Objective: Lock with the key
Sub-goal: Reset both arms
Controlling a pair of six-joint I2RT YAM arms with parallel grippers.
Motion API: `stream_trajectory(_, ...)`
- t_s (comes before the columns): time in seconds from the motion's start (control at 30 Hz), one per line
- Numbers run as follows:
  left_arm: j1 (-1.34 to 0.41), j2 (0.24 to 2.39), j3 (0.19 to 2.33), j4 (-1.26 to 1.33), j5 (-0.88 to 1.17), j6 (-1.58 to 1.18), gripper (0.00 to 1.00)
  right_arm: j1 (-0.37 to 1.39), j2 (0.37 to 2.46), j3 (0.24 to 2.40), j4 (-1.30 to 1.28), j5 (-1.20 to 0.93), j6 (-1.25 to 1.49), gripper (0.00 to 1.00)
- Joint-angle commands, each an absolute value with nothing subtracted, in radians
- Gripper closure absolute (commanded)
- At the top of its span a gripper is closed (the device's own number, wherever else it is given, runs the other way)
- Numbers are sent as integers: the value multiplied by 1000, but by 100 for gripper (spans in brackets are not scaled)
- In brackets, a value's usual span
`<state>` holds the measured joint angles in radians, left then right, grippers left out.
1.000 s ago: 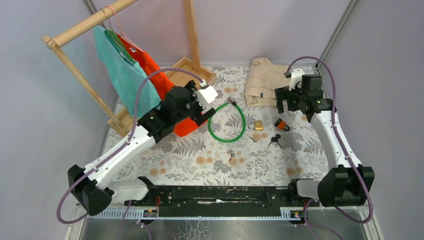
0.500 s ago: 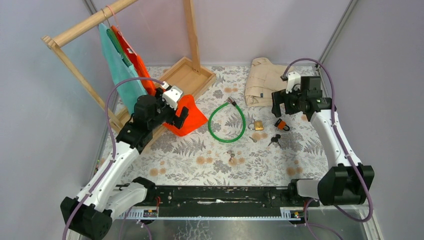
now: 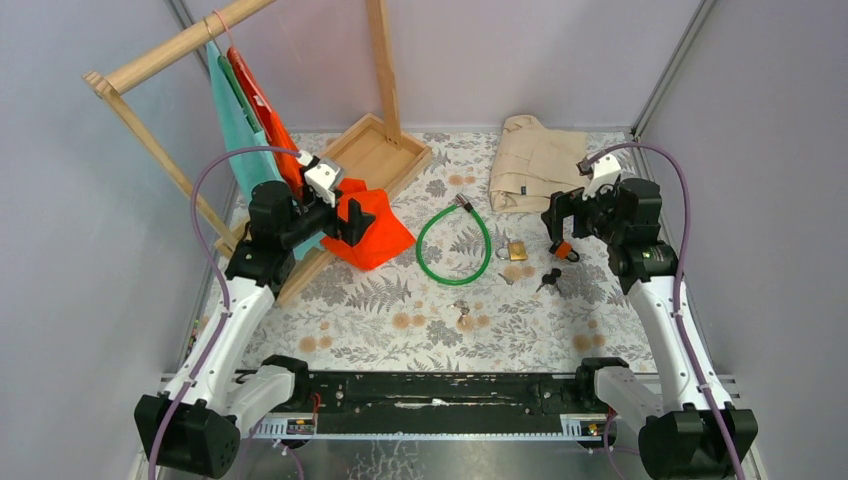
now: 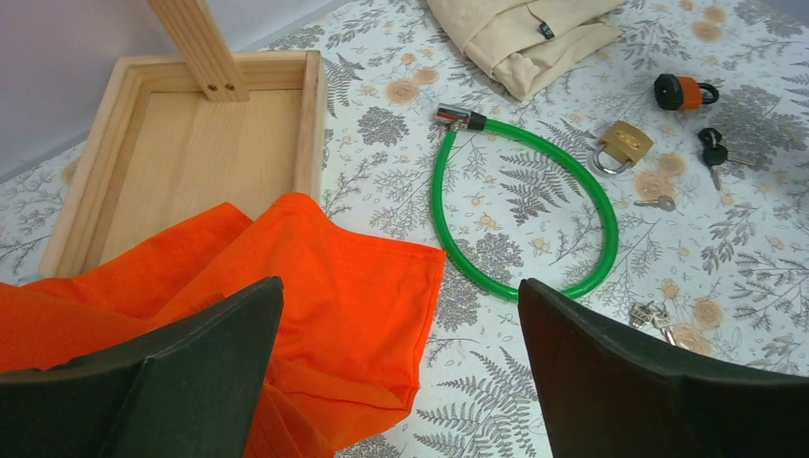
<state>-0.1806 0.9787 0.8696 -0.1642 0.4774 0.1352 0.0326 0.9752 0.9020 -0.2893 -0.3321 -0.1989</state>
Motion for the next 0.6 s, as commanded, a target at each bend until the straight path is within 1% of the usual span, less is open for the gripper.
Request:
stream_trajectory(0.0, -175, 951, 871, -100, 513, 149, 0, 35, 962, 902, -214, -359, -187, 1)
stream_trajectory(0.1, -178, 915, 852, -105, 500, 154, 0, 35, 940, 896, -226, -372, -205, 1)
stream_trajectory(0.27, -188, 856, 787, -94, 543, 190, 0, 31, 906, 894, -240, -368, -236, 1)
stream_trajectory(0.57, -190, 817, 811, -127, 498, 196, 0, 16, 870, 893, -236, -342, -227, 1)
